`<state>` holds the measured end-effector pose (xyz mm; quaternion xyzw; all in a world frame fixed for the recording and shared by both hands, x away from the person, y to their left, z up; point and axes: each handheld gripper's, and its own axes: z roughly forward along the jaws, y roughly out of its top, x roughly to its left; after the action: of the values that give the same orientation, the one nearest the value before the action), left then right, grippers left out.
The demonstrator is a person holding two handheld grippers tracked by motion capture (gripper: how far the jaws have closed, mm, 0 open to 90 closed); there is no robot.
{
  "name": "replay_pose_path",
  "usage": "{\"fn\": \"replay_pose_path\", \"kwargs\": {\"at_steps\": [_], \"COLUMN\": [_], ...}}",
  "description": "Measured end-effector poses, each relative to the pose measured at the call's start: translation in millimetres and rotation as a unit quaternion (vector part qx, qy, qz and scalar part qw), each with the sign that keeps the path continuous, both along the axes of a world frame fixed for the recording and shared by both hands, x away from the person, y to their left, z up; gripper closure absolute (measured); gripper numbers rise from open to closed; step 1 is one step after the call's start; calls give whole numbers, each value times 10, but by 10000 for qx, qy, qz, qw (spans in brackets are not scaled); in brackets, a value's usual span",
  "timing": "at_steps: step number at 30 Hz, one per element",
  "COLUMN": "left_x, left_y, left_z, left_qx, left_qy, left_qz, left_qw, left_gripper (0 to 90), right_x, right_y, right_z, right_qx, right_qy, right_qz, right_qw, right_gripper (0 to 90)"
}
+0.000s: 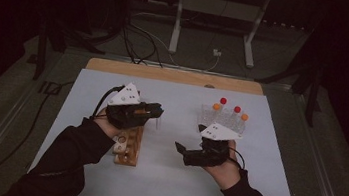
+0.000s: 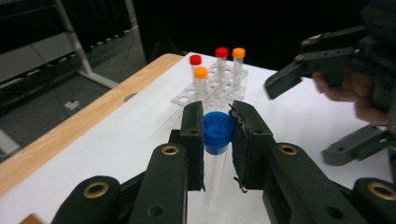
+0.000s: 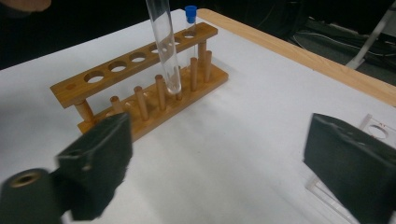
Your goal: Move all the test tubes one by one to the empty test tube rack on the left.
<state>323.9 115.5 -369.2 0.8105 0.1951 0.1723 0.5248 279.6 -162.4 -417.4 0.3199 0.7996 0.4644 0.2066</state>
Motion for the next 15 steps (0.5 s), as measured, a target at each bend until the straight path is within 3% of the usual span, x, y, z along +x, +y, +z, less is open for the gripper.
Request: {"fn": "replay_pose_path", "kwargs": {"at_steps": [4, 15], "left_x": [25, 178], "left_y": [76, 362], "left_z": [49, 150], "left_qx": [-12, 47], "left_qy": [-19, -99], "left_qz": [85, 588], "left_qw": [10000, 9982], "left_gripper": [769, 769], "right_x": [-12, -24], "right_y": [-19, -47], "right_z": [5, 19], "right_qx": [16, 119], "right_qy": [-1, -104], "right_qz": [81, 151], "right_qw": [10000, 9998], "right_gripper": [7, 0]}}
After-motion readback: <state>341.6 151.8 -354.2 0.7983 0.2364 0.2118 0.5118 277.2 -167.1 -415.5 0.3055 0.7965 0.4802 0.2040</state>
